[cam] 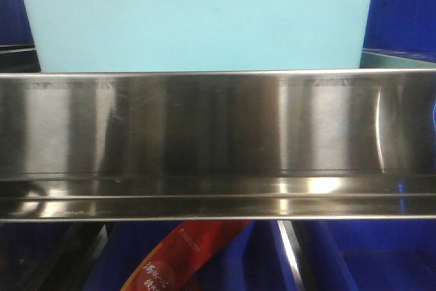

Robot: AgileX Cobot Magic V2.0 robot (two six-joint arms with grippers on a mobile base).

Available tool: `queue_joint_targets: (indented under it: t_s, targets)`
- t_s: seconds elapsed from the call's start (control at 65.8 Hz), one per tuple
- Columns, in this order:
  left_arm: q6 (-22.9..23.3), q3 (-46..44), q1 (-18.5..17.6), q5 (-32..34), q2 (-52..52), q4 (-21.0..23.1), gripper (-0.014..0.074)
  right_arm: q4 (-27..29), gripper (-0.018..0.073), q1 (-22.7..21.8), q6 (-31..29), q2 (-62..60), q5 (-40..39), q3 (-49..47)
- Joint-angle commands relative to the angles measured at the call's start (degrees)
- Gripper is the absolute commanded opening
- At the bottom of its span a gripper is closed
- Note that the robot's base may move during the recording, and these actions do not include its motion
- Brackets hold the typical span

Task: Fetch blue bin and place on conveyor start
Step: 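Grip the turquoise bin's side walls with both grippers on the shelf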

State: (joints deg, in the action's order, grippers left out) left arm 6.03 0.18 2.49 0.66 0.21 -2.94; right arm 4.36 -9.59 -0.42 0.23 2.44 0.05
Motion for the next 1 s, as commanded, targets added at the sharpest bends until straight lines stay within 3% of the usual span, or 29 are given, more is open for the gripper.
queue_joint_targets:
  t_s: [0.0,0.729,0.988]
  targets:
    - [-0.01,-0.18,0.18,0.85,-0.21,0.10,-0.0111,0.06,-0.0162,-0.04,-0.29,-0.23,-1.23,-0.05]
    - [-0.01,-0.18,0.18,1.32,-0.21,0.10,-0.0111,0.06,-0.0162,-0.04,-0.29,-0.23,-1.35,-0.05]
    - [-0.01,-0.18,0.18,7.80,-0.21,0.10,-0.0111,0.06,-0.0162,-0.04,-0.29,-0.23,-4.15,-0.05]
